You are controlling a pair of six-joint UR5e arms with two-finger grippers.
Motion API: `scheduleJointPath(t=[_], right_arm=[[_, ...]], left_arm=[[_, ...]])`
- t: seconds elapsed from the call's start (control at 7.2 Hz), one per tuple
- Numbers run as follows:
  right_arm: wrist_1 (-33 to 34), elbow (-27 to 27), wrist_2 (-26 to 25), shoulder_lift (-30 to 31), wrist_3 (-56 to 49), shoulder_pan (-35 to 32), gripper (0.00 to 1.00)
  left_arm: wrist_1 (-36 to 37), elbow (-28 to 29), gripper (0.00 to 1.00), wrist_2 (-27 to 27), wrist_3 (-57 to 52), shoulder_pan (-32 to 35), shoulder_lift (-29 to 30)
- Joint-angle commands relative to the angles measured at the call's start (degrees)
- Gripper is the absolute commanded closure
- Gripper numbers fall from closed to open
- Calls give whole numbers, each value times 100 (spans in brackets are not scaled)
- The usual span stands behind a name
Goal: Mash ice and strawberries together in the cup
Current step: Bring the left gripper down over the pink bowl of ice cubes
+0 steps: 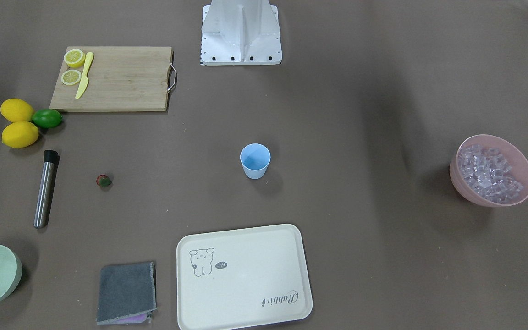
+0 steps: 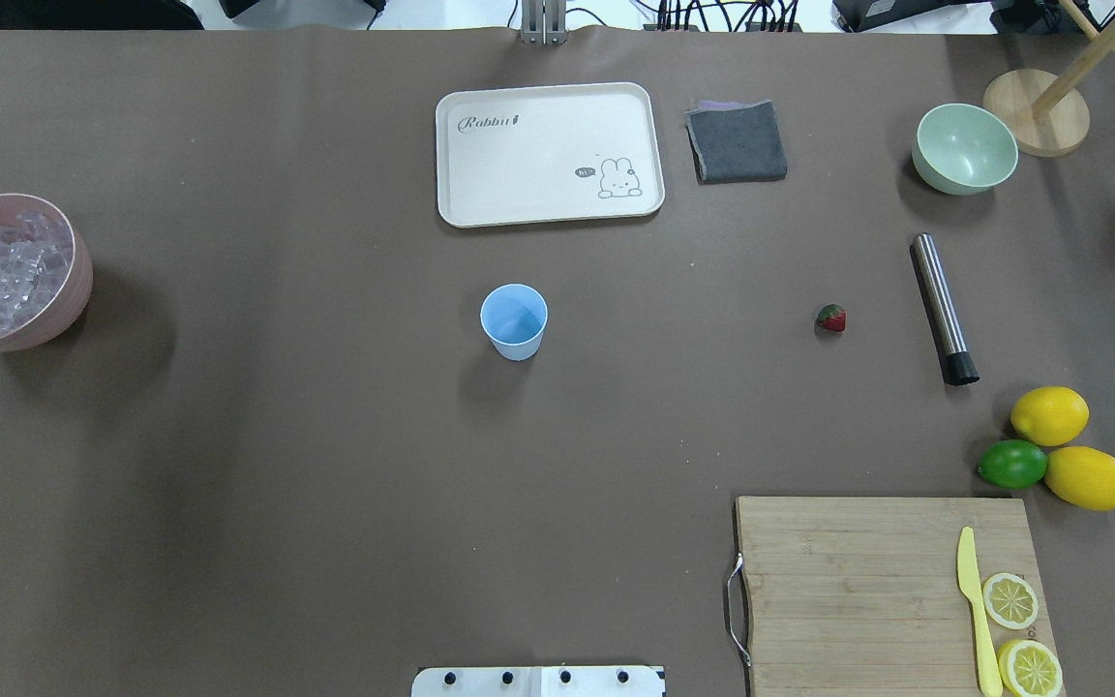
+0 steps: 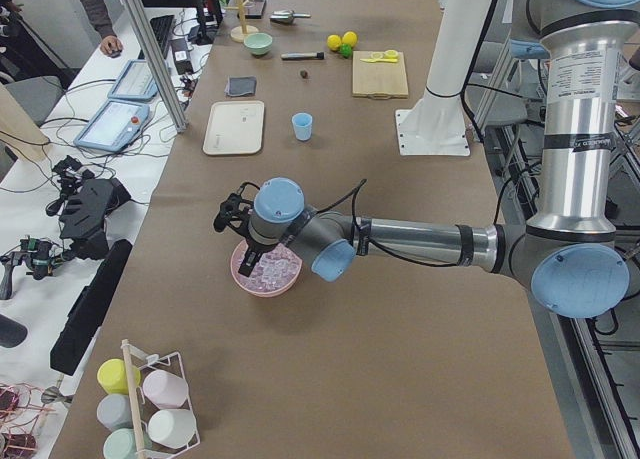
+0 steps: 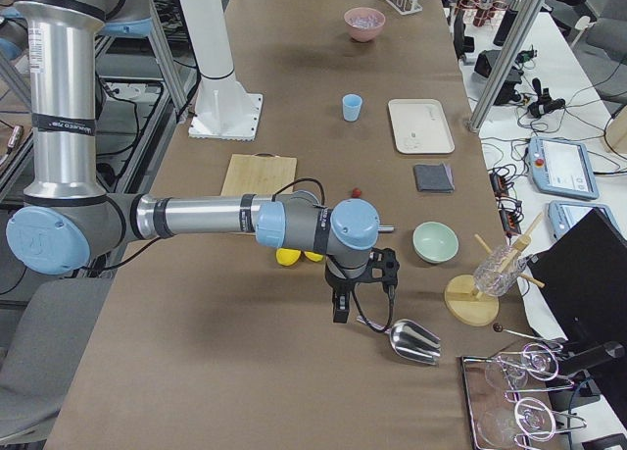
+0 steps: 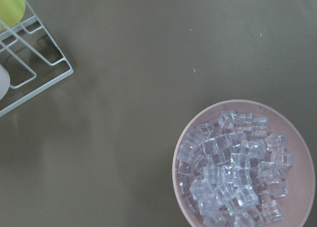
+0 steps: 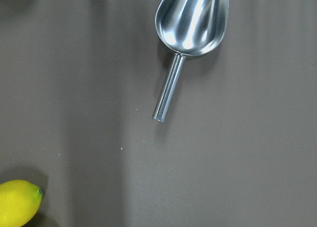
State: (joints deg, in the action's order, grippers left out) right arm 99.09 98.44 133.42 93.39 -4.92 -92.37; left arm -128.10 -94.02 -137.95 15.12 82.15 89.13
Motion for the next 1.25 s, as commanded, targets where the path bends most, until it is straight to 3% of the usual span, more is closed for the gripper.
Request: scheduleJointPath(t=[0.0,0.28,0.56,1.11], right_arm=[[-3,0,-1,-5,0,0,0],[-21,0,-1,-5,0,0,0],[-30,-26,17,4,0,0,0],[-38,-44,-27,-40,0,0,0]], left_arm=[[-521,85,3,924,706,-696,60],[-594,147,3,1567,1019,-1287,122],[-951,655,5,1552,1071,-1412,253],[-989,833,27,1517,1555,-1597,535]])
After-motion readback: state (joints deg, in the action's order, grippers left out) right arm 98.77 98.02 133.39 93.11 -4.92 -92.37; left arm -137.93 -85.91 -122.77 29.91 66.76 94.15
